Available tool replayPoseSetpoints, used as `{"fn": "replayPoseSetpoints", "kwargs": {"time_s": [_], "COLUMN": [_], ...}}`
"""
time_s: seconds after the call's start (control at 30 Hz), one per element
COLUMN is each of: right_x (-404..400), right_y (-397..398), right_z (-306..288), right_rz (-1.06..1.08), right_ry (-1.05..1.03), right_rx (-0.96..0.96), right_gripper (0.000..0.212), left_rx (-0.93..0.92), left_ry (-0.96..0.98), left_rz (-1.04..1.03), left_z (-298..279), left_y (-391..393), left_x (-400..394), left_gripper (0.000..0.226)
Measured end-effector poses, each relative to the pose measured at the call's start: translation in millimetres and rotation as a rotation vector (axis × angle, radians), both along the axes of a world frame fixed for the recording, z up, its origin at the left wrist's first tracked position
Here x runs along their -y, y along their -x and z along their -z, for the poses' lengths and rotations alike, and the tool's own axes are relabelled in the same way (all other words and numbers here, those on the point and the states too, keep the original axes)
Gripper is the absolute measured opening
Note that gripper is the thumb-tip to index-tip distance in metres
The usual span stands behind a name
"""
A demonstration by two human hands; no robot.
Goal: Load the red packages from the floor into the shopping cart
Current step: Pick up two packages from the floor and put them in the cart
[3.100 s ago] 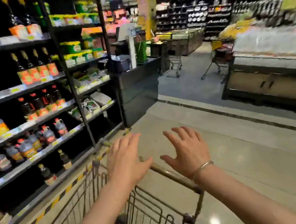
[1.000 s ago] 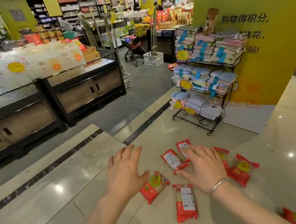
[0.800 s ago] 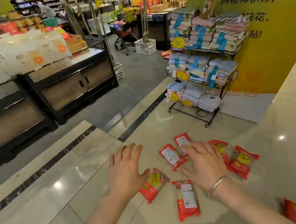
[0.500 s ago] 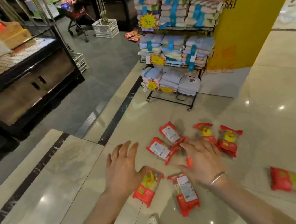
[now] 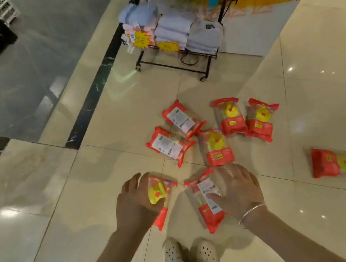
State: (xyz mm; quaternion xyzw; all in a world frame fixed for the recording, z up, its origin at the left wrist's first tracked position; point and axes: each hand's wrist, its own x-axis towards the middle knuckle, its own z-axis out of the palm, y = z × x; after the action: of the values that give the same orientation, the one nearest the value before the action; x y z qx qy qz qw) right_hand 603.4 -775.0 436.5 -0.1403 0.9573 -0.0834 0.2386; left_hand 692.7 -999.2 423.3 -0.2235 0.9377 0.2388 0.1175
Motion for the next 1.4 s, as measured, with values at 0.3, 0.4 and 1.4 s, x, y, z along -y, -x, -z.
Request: {"fn": "replayPoseSetpoints", "kwargs": {"time_s": [0.3, 0.4, 1.4], "right_x": [-1, -4, -48], "right_y": [10, 13, 23], "right_z": [302, 389, 559], "right_rz": [-0.022, -0.004, 0.873], "right_ry": [-0.104, -0.103, 0.276], "right_rx": [0.091, 0.084, 0.458], "right_gripper": [0.074, 0.074, 0.092], "left_rx": [0.024, 0.134, 0.173], "left_ry": [0.022, -0.006, -0.839], "left_rz": [0.066, 0.042, -0.600], "left_z": [317, 400, 559], "left_y": [7, 7, 5], "left_x": [19, 29, 26], "left_gripper": [0.087, 0.087, 0.074]}}
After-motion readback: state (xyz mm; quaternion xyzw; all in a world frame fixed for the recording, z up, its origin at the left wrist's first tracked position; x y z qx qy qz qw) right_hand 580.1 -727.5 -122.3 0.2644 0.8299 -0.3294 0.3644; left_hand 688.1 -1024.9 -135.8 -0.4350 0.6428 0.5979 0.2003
